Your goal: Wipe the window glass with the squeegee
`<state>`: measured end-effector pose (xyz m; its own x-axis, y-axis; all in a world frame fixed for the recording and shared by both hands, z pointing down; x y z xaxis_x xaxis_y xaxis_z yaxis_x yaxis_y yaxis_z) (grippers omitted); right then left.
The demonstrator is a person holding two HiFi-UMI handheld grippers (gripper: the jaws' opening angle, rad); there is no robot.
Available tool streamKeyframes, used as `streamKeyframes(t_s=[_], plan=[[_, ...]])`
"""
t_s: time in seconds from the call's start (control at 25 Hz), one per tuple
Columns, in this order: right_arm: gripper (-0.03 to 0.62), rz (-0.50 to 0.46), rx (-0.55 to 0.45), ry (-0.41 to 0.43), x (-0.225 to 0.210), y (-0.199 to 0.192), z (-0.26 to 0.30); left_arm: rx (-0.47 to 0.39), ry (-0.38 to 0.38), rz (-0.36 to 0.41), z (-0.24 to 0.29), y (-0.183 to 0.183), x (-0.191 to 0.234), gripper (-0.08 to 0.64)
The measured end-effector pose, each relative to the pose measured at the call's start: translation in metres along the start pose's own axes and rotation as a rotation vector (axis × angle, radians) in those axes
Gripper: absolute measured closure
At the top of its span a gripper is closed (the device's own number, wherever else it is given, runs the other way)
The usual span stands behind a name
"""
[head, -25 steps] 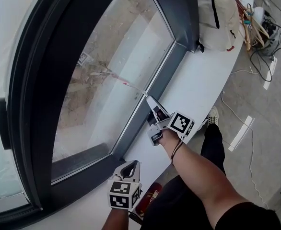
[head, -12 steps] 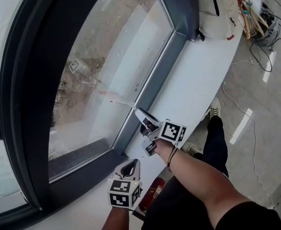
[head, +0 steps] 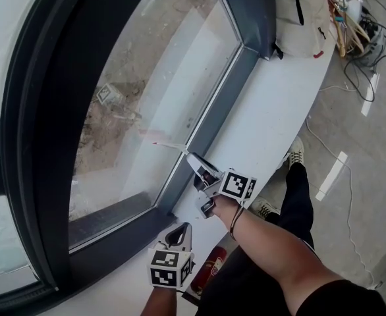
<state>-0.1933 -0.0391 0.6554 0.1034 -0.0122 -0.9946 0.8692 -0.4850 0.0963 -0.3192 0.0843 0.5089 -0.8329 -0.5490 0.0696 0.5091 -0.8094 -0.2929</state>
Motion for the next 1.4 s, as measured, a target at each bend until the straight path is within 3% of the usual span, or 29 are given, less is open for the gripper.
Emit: streamKeyframes(t_s=[0.24, 0.4, 0.96, 1.2, 1.4], plan=[[0.497, -0.011, 0.026, 0.002, 0.003, 0.008, -0.001, 0.013, 0.002, 0.003, 0.006, 0.008, -0.003, 0.56], [0.497, -0.024, 0.006, 0.003, 0.007, 0.033, -0.011, 0.017, -0.01, 0.014, 0.013, 0.027, -0.01, 0.56], [0.497, -0.089, -0.295, -0.032, -0.004, 0.236, -0.033, 0.032, -0.093, 0.097, 0.078, 0.132, -0.06, 0.56], [0.497, -0.092, -0.385, -0.049, -0.028, 0.313, -0.016, 0.05, -0.088, 0.079, 0.111, 0.163, -0.06, 0.56], [0.497, -0.097, -0.405, -0.046, -0.044, 0.354, 0.008, 0.045, -0.081, 0.051, 0.128, 0.186, -0.059, 0.56]])
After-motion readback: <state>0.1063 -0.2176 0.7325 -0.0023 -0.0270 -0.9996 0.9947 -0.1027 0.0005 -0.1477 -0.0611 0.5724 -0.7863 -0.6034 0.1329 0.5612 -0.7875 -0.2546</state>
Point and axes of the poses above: the fingertips, and each gripper's own axes: z forward along the fingers, x to its left, y out of its top, the point moved 8 cm from there along -z, backward along the fingers, and after that the axes turned 2 degrees about -z, right-handed, at the moved point
